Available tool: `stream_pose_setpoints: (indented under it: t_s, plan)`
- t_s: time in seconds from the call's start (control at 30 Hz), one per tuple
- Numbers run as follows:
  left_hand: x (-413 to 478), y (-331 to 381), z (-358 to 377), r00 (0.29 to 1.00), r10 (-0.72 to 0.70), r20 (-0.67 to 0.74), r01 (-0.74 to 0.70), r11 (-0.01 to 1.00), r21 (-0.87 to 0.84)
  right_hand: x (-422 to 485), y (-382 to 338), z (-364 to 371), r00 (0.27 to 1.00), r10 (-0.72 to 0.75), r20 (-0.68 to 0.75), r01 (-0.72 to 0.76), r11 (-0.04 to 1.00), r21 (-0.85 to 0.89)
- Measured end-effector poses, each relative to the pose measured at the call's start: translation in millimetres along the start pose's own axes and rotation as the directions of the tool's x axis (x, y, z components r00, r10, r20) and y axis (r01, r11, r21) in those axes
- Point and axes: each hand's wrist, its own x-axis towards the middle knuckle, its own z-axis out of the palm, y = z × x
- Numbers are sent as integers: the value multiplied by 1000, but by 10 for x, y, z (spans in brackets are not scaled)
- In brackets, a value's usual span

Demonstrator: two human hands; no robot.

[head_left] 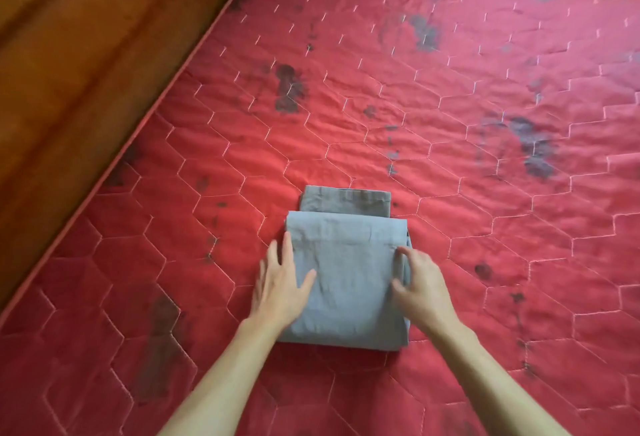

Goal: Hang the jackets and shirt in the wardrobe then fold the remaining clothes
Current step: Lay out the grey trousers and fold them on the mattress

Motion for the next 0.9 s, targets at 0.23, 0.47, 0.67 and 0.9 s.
stream_pose_setpoints:
  t_s: [0.23, 0.47, 0.67, 0.9]
  plan:
    - [14, -109, 534, 916, 386, -109, -328, 878, 350, -162, -18, 809, 871, -491, 5, 438, 773, -459]
    - [216, -75, 284, 963, -144, -229, 59, 938, -342, 88, 10, 574, 977, 70, -201, -86, 994, -74]
    - [301, -44, -92, 929, -139, -342, -31, 894, -446, 268, -152, 106, 970, 243, 23, -226, 859, 459]
    - [614, 174, -250, 886, -51, -461, -221, 828, -515, 627, -199, 13, 962, 173, -213, -21, 820, 572]
